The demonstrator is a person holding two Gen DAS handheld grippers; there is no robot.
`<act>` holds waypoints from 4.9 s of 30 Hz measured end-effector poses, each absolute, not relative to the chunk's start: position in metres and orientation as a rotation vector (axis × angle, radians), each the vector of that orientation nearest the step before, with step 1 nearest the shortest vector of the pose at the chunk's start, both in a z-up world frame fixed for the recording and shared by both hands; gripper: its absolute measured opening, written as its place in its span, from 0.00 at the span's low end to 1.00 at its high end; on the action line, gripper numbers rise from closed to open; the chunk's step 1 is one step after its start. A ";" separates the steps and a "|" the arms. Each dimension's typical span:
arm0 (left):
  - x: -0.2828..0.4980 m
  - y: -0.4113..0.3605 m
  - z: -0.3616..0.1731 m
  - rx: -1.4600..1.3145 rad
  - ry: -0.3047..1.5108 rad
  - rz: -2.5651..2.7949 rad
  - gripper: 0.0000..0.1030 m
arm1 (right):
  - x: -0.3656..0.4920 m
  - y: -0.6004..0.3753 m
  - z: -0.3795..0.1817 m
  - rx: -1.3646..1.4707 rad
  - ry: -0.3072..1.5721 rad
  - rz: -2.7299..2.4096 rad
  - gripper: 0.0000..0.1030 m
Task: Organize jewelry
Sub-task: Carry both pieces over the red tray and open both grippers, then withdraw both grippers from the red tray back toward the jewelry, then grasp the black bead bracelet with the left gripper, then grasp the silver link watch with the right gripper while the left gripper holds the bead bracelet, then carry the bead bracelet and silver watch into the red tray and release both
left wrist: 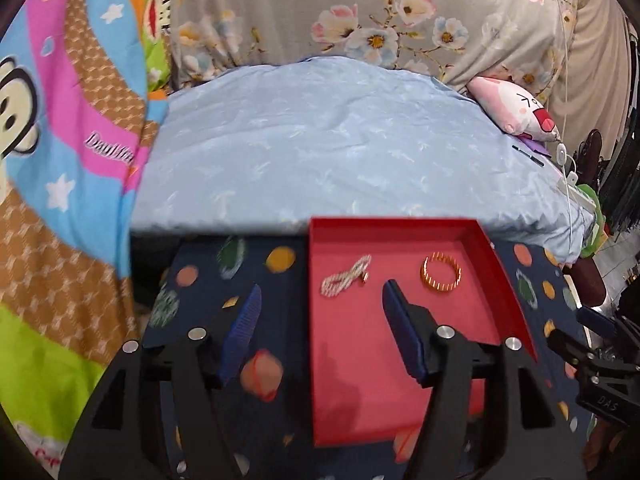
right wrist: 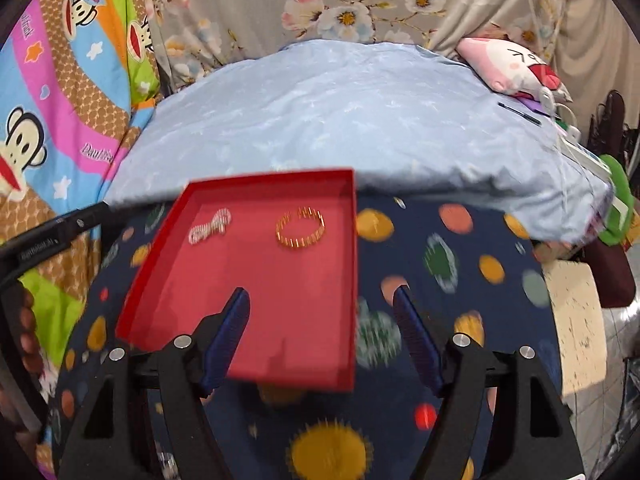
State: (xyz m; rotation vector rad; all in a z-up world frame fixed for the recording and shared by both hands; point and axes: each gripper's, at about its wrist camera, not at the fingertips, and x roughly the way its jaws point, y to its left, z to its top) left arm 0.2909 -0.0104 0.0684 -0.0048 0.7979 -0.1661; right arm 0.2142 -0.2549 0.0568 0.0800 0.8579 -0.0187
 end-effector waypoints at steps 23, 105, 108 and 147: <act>0.117 0.030 -0.039 -0.055 1.100 -0.085 0.59 | 0.036 -0.217 -0.003 0.068 1.023 -0.021 0.70; 0.090 -0.002 0.031 -0.095 0.976 -0.338 0.07 | 0.069 -0.192 -0.009 0.175 1.044 0.147 0.05; 0.091 -0.003 0.034 -0.097 0.970 -0.341 0.07 | 0.068 -0.194 -0.006 0.184 1.036 0.148 0.05; 0.294 -0.067 0.059 -0.097 0.838 -0.446 0.07 | 0.270 -0.230 0.043 0.282 0.900 0.196 0.05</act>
